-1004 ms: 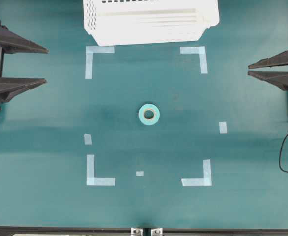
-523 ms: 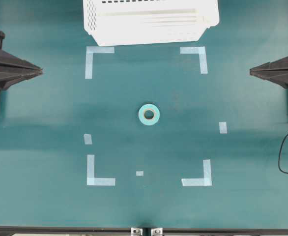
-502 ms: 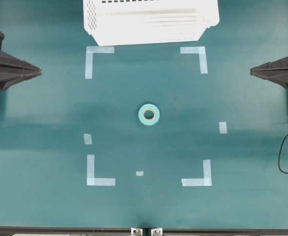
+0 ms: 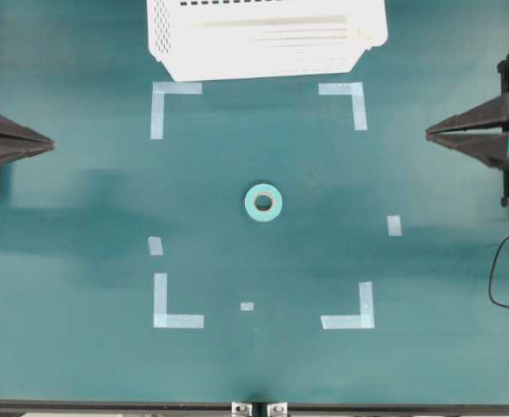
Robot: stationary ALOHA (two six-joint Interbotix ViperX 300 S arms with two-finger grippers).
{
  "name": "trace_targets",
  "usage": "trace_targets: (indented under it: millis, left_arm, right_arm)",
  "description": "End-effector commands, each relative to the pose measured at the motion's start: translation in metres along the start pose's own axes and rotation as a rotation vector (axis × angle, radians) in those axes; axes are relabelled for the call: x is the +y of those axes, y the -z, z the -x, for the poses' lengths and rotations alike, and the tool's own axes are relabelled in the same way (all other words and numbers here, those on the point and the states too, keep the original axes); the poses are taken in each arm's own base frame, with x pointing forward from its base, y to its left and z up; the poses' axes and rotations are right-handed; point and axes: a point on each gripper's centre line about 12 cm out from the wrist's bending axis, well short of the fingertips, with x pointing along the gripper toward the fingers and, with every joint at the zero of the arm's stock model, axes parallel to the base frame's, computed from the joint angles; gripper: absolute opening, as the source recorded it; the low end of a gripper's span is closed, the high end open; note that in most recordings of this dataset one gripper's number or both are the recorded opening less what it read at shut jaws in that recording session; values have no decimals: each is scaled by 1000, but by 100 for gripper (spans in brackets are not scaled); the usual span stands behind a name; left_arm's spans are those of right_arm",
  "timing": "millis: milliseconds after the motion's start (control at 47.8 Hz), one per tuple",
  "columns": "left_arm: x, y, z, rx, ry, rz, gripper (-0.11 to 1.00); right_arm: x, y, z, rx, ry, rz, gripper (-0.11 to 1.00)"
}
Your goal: Put the tape in the middle into the white basket.
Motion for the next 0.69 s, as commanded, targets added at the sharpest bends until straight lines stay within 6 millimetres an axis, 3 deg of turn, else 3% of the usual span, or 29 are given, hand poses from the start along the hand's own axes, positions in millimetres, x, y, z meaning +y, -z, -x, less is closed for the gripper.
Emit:
trace_targets:
  millis: [0,146,251,669]
  left_arm:
    - [0,3,2,15,3,6,-11]
    - [0,6,2,40,4,3,-11]
    - [0,11,3,61,3,1,-11]
    - [0,29,4,103,2,6,-11]
  right_arm:
    - [0,-5,-1,-23,-2,0,37]
    - [0,-4,-1,-43,-4,0,81]
    - [0,-2,-2,-43,-4,0,98]
    - [-1,16,-18,-3,-2,-3,99]
